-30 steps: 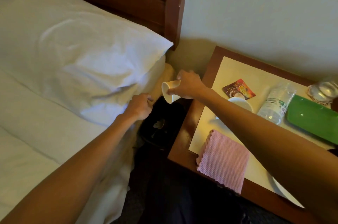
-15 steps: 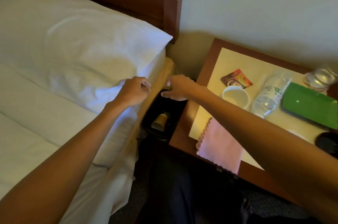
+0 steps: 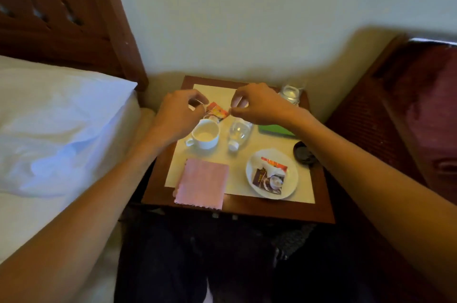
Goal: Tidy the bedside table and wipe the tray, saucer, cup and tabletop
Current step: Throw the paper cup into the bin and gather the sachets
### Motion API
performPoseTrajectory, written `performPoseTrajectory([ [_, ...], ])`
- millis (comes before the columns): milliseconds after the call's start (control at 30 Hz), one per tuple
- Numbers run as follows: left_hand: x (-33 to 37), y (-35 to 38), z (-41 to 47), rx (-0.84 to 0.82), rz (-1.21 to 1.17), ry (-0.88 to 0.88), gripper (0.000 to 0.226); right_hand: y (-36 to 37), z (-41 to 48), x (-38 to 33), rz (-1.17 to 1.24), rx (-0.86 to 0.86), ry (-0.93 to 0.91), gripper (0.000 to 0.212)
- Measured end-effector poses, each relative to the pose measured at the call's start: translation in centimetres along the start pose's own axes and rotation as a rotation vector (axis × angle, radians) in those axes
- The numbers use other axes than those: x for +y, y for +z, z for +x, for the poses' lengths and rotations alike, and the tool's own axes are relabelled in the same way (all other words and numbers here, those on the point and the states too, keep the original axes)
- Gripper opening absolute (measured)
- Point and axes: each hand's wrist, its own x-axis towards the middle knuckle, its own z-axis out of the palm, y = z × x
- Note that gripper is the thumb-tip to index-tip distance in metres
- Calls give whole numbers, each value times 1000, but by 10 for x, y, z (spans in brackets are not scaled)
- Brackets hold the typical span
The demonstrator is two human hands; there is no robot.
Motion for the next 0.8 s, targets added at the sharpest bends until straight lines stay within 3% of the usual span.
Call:
performPoseTrajectory([
  [200,80,80,3,-220,46,138,14,-35,-64,87,-24,43,139,22],
  [333,99,129,-7,-506,176,238,12,-31,-88,137,-11,25,255,19],
  [467,98,168,-13,-811,396,251,30,-14,-99,170,-29,-70,325,55],
  [633,93,188,-16,-840,573,280,29,18,-93,190,-140,-239,320,100],
  [800,83,189,-17,-764,546,302,13,44,-78,202,-232,-302,292,115],
])
